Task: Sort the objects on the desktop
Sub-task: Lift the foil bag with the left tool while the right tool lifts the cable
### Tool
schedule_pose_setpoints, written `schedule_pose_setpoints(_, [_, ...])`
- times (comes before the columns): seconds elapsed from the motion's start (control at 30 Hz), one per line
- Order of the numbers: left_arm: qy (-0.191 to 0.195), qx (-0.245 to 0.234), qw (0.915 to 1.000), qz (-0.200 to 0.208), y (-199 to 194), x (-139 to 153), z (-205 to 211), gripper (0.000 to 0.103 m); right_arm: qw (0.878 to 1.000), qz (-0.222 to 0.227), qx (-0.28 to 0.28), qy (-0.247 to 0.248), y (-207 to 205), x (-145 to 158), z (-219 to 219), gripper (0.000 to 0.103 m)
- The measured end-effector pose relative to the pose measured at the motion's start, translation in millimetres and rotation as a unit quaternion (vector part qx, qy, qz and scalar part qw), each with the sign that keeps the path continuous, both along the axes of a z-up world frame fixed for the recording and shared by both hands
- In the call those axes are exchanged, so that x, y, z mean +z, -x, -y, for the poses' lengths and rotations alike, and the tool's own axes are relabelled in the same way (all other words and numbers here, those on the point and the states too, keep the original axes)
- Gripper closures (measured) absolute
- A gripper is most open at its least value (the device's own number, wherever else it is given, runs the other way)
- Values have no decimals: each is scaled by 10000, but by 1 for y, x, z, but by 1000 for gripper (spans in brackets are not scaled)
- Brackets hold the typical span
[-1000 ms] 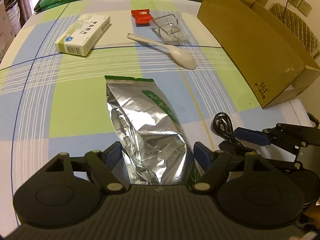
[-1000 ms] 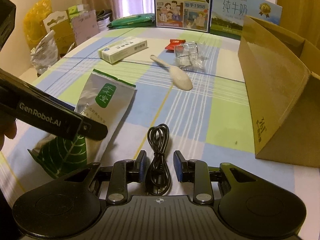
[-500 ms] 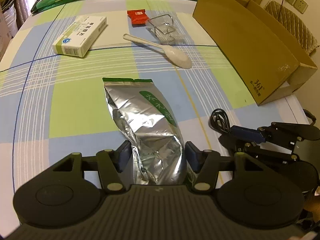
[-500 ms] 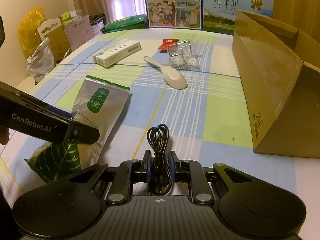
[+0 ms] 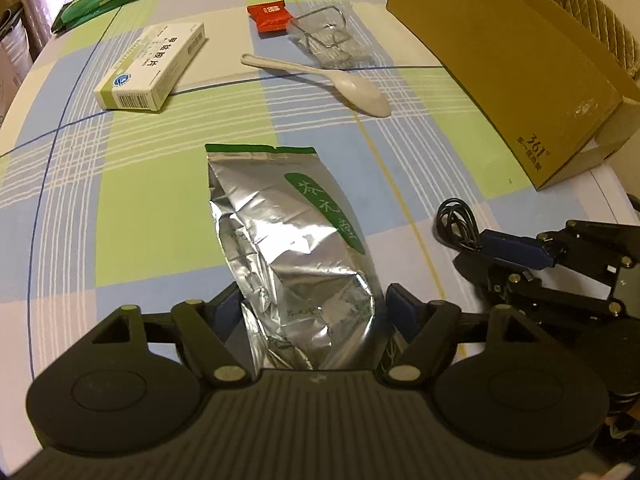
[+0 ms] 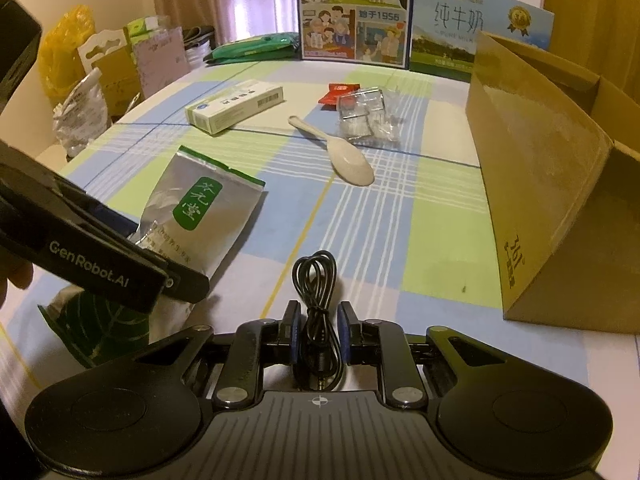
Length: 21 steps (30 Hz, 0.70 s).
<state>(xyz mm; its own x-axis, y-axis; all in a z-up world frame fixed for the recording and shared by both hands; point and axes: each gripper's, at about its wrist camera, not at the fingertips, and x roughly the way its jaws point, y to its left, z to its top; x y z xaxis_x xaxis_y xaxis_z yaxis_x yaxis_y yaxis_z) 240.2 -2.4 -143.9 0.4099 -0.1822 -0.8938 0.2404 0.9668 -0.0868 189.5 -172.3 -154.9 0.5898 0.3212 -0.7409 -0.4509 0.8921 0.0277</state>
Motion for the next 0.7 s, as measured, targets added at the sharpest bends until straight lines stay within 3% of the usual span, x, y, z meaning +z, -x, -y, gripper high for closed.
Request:
schedule_pose_setpoints(0.1, [134, 11, 9999, 4, 1, 2, -3, 46, 9998, 69, 102, 161, 2, 0, -4, 88])
schedule_pose_setpoints(0.2, [107, 24, 9999, 34, 4, 6, -4, 52, 9998, 41, 91, 160, 2, -1, -5, 88])
schedule_pose_setpoints(0.7, [42, -32, 10000, 14, 31, 20, -5, 59, 9989, -78, -356, -283, 4, 11, 16, 90])
